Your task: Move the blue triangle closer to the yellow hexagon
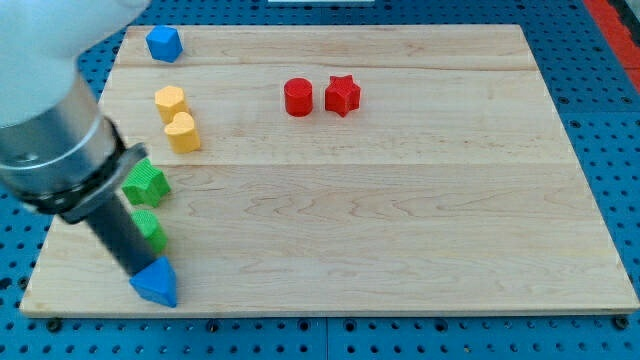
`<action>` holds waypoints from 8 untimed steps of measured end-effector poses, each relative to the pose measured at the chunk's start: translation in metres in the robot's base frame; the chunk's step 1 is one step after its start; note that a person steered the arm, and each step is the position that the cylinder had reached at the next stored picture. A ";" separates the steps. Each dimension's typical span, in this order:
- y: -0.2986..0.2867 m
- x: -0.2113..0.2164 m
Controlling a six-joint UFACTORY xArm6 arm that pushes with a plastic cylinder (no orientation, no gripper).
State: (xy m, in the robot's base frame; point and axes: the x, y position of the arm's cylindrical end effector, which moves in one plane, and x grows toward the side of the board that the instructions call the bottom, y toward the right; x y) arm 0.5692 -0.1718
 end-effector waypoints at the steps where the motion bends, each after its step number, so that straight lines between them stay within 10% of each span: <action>1: -0.014 -0.043; 3: -0.063 -0.013; 5: 0.029 0.040; 8: 0.068 -0.100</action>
State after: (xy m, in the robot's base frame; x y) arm 0.4695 -0.1037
